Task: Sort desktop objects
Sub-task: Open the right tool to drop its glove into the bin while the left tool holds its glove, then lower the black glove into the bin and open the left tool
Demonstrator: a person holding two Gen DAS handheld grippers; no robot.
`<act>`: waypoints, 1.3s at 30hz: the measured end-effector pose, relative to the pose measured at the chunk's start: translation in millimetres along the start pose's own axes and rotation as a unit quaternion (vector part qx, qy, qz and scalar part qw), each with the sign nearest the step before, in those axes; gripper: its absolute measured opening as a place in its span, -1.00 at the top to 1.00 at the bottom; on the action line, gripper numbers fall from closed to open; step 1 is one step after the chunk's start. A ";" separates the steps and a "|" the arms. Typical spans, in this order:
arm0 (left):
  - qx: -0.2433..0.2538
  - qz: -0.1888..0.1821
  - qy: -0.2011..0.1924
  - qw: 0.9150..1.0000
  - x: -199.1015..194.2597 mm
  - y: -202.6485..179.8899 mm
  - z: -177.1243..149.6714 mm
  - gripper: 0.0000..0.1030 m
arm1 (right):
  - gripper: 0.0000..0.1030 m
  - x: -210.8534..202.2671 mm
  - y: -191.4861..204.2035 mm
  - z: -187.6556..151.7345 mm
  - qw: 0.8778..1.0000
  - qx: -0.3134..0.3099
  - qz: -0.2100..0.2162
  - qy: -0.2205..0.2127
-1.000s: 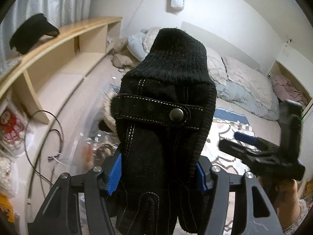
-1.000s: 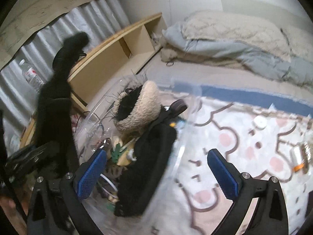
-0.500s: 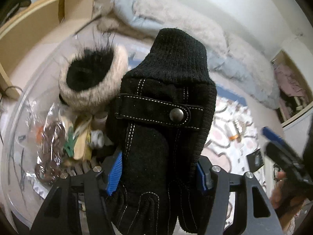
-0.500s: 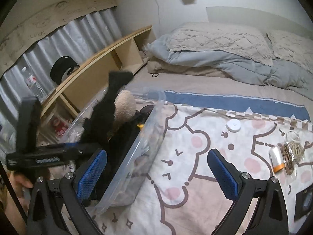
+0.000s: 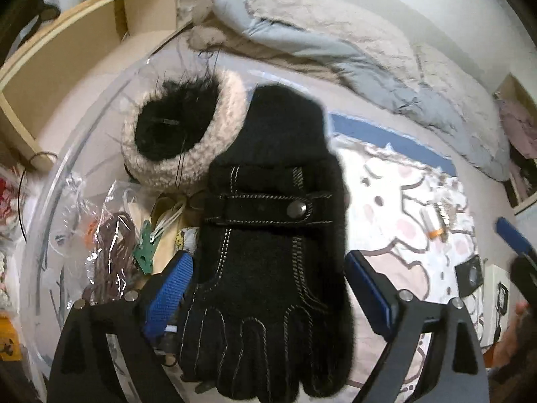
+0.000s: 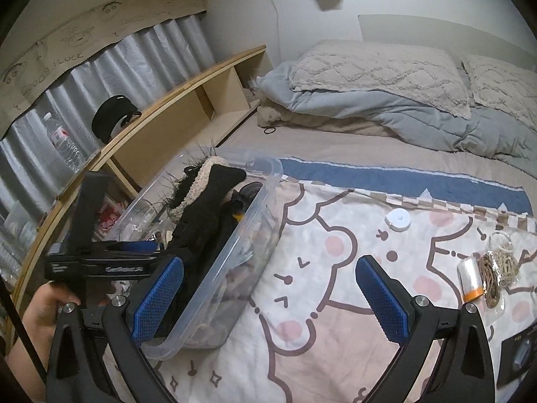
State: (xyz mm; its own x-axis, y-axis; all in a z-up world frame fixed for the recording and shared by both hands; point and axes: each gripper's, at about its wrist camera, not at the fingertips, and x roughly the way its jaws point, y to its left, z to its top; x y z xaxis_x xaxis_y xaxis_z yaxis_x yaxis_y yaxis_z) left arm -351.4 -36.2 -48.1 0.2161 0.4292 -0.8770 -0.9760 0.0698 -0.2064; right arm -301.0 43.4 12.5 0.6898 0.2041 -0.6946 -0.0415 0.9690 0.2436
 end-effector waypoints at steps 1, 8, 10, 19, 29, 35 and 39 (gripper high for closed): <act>0.006 -0.004 -0.009 1.000 -8.7 -0.8 -1.5 -0.79 | -0.99 -0.4 -1.4 0.4 1.000 0.001 0.001 0.000; 0.085 0.049 -0.027 0.995 -29.0 -12.3 -13.8 -0.76 | -0.99 -0.4 -6.4 0.5 1.000 0.006 0.022 0.006; 0.104 0.078 -0.008 0.992 -14.6 -12.8 -15.0 -0.72 | -0.99 0.0 -5.8 -0.7 1.000 0.005 0.022 0.007; 0.107 0.103 0.025 0.989 46.1 -8.2 6.4 -0.73 | 0.00 0.8 -6.7 -3.2 0.998 0.007 0.055 0.011; 0.111 0.064 0.052 0.990 63.4 2.8 12.3 -0.80 | 0.21 39.8 14.5 1.1 0.994 -0.003 0.092 0.053; 0.112 0.035 -0.003 0.993 12.1 18.6 -8.8 -0.75 | 0.21 85.7 42.3 18.6 0.989 -0.001 0.113 0.094; 0.117 0.014 -0.027 0.993 -13.5 32.0 -37.4 -0.75 | 0.38 117.8 80.4 27.9 0.989 -0.070 0.069 0.114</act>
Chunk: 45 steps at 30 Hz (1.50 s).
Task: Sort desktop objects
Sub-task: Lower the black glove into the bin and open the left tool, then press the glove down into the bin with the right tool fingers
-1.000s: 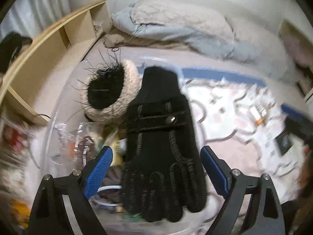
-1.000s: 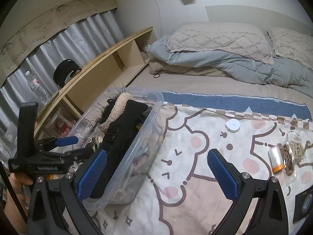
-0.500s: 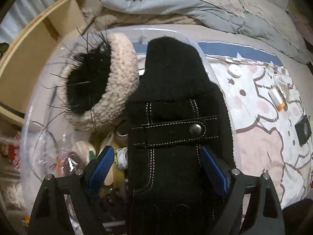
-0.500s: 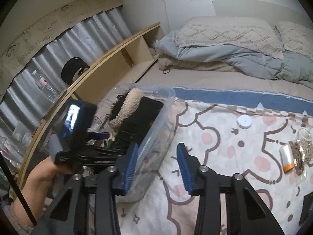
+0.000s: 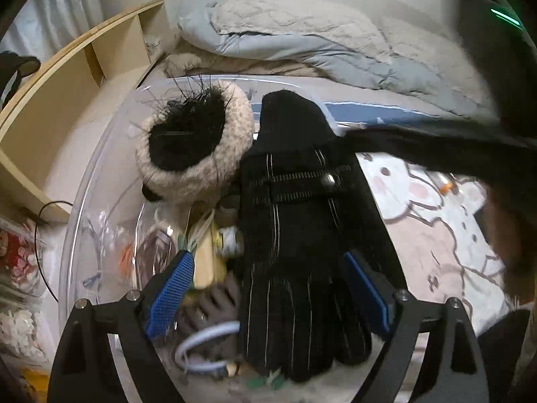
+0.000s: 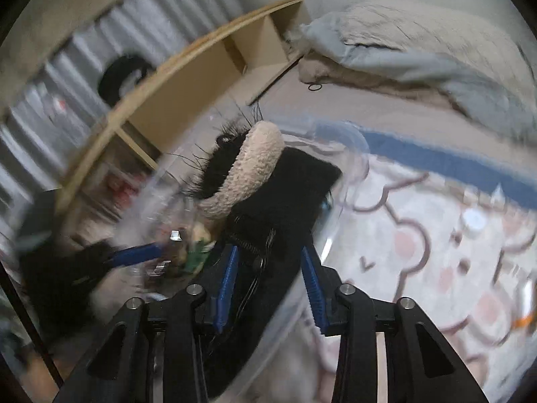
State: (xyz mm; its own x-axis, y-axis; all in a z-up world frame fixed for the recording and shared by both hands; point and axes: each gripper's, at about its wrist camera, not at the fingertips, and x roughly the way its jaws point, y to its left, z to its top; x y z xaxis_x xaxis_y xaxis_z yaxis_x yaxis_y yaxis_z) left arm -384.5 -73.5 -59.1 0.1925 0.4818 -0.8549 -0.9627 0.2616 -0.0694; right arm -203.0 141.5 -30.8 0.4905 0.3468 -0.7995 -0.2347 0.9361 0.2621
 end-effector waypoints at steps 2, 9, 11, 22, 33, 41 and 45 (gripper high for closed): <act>0.001 -0.004 -0.004 1.000 -4.5 2.8 -9.1 -0.75 | 0.44 24.4 17.1 11.6 0.997 -0.047 -0.045 0.032; 0.001 -0.014 -0.009 1.000 -3.4 9.9 -15.2 -0.75 | 0.62 91.3 23.6 31.2 0.981 -0.095 -0.110 0.126; 0.006 -0.014 -0.011 1.000 -4.3 12.0 -15.4 -0.75 | 0.62 99.3 19.5 33.5 0.981 -0.090 -0.108 0.134; 0.006 -0.010 -0.028 1.000 -11.2 16.0 -23.7 -0.75 | 0.62 78.6 14.8 31.9 0.985 -0.094 -0.106 0.102; -0.001 -0.008 -0.050 0.999 -28.0 14.0 -37.5 -0.75 | 0.62 -0.2 58.3 -71.0 0.957 -0.249 -0.030 0.145; -0.005 0.004 -0.061 0.998 -46.3 17.2 -47.5 -0.75 | 0.62 44.0 68.0 -70.4 0.946 -0.255 -0.049 0.194; -0.005 0.008 -0.064 0.998 -51.8 19.1 -50.7 -0.75 | 0.62 73.6 83.4 -76.5 0.937 -0.264 -0.071 0.216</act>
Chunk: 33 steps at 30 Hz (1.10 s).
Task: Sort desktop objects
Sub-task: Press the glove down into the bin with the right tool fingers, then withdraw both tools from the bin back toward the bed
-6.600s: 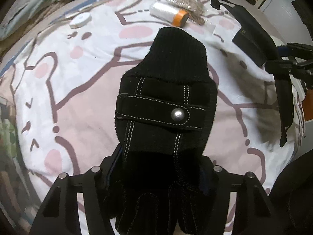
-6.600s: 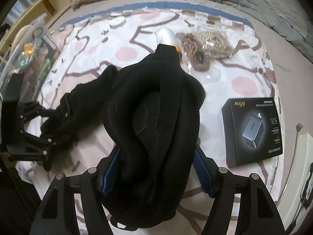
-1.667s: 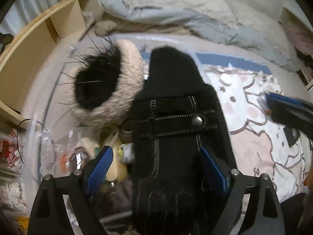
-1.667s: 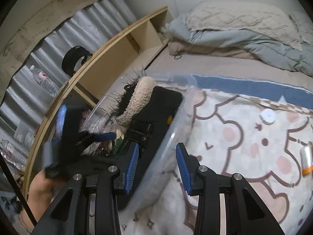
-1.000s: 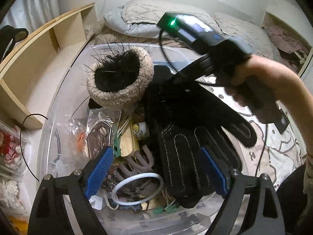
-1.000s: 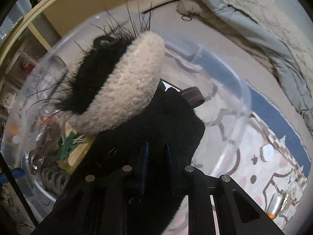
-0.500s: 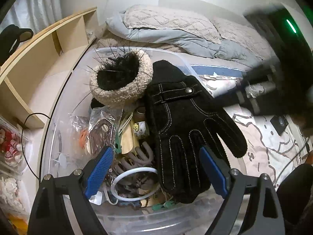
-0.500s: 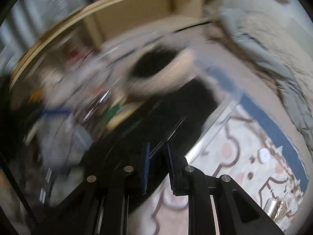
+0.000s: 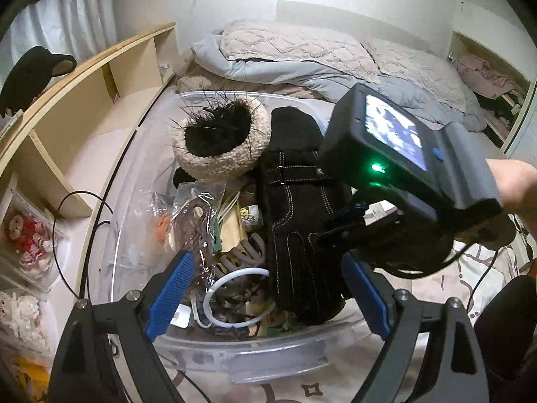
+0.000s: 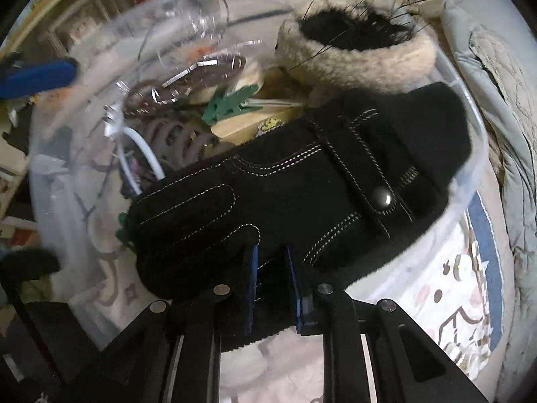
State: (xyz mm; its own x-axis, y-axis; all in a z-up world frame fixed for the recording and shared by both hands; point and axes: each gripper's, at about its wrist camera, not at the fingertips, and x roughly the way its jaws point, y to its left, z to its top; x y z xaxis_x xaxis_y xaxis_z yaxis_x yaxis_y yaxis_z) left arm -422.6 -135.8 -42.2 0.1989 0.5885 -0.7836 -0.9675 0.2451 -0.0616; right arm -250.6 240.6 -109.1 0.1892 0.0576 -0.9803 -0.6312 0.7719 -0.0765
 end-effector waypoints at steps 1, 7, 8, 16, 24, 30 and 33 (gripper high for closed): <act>0.000 0.001 -0.002 1.000 -1.0 -0.1 -0.5 -0.75 | 0.62 1.2 -1.0 1.8 1.000 0.004 0.002 0.001; -0.013 -0.001 -0.008 1.000 -4.7 -2.5 -1.7 -0.75 | 0.62 2.0 -9.5 1.9 0.999 0.027 0.017 -0.005; -0.014 0.000 -0.010 1.000 -6.6 -3.2 -2.1 -0.75 | 0.62 -4.1 -10.1 -0.1 0.999 0.029 0.019 -0.013; -0.023 0.014 -0.028 0.999 -32.3 -10.3 -4.7 -0.75 | 0.62 -89.7 -22.4 -41.7 0.982 0.065 0.068 -0.161; -0.029 0.042 -0.057 0.997 -55.2 -24.6 -6.4 -0.76 | 0.62 -129.8 -32.5 -82.9 0.950 0.110 0.068 -0.283; -0.037 0.062 -0.082 0.994 -64.8 -42.9 -10.4 -0.99 | -0.86 -147.6 -27.8 -120.0 0.928 0.120 0.052 -0.348; -0.038 0.062 -0.095 0.993 -68.9 -52.7 -10.2 -0.99 | -0.86 -156.8 -30.1 -136.0 0.914 0.143 0.038 -0.377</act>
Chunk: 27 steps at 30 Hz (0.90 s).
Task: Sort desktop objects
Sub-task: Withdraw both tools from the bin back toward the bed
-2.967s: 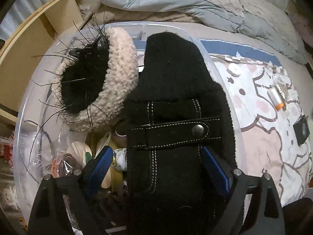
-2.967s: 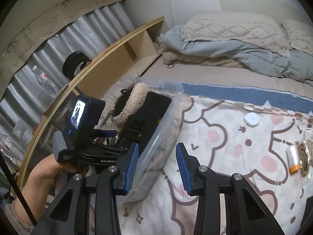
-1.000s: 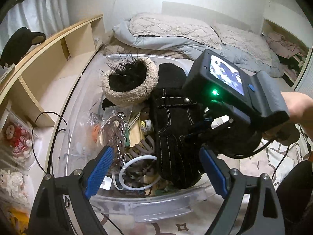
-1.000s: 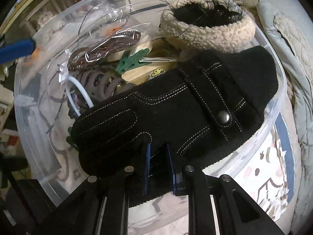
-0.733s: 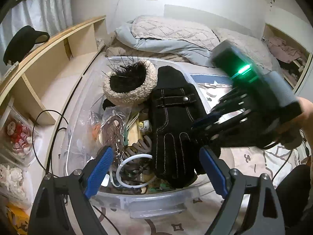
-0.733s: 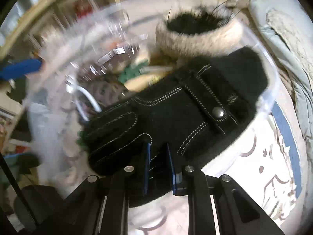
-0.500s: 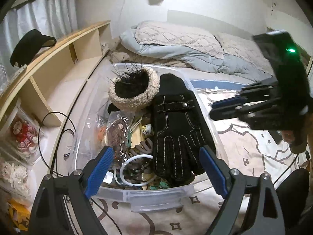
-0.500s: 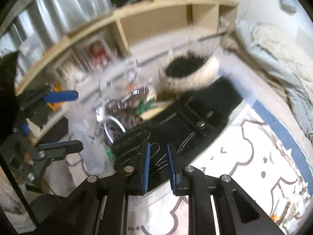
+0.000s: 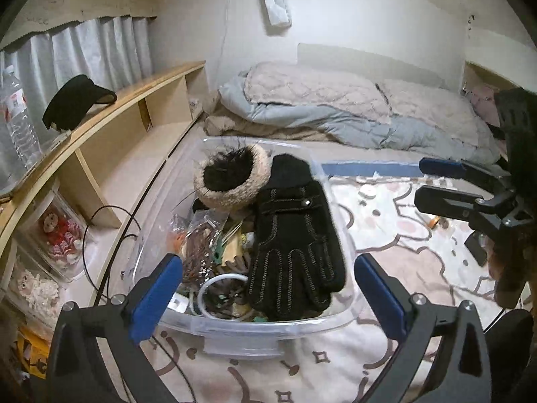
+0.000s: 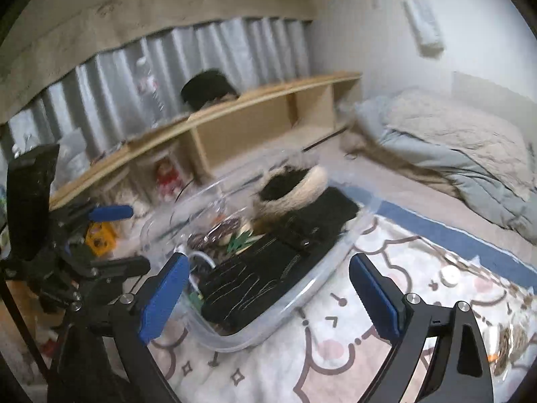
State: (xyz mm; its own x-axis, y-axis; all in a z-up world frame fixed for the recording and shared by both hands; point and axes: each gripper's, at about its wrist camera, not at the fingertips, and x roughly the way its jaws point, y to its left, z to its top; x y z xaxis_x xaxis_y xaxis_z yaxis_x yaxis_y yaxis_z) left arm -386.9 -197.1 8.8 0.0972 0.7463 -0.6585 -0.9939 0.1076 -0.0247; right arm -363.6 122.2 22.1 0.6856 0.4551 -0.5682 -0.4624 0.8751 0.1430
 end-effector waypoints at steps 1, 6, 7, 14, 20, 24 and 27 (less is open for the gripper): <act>-0.002 -0.003 -0.007 1.000 -2.8 -3.6 0.2 -0.99 | -0.87 -5.9 -2.1 -1.5 1.000 0.006 0.002 -0.009; -0.005 -0.015 -0.035 0.999 -12.0 -20.6 3.3 -0.99 | -1.00 -26.5 -2.7 -12.2 0.998 -0.014 -0.048 -0.039; -0.004 -0.020 -0.040 0.999 -12.6 -25.3 4.7 -0.99 | -1.00 -29.7 -3.2 -14.2 0.997 -0.018 -0.063 -0.044; 0.001 -0.029 -0.061 0.998 -13.3 -46.6 13.1 -1.00 | -1.00 -49.5 -21.6 -27.3 0.992 -0.009 -0.111 -0.063; 0.014 -0.035 -0.080 0.996 -11.4 -66.4 19.3 -0.99 | -1.00 -72.0 -41.8 -36.4 0.988 0.021 -0.133 -0.072; 0.018 -0.051 -0.092 0.994 -9.1 -79.1 23.0 -1.00 | -1.00 -94.8 -53.0 -43.3 0.984 0.028 -0.159 -0.078; 0.021 -0.060 -0.093 0.994 -4.6 -90.0 25.6 -1.00 | -1.00 -114.2 -61.6 -49.0 0.979 0.031 -0.184 -0.088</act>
State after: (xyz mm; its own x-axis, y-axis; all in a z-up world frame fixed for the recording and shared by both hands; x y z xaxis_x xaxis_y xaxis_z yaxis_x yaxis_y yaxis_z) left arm -296.6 -193.4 33.3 0.2276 0.8343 -0.5021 -0.9717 0.2278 -0.0620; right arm -441.0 8.2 38.5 0.8876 0.1241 -0.4435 -0.1349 0.9908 0.0075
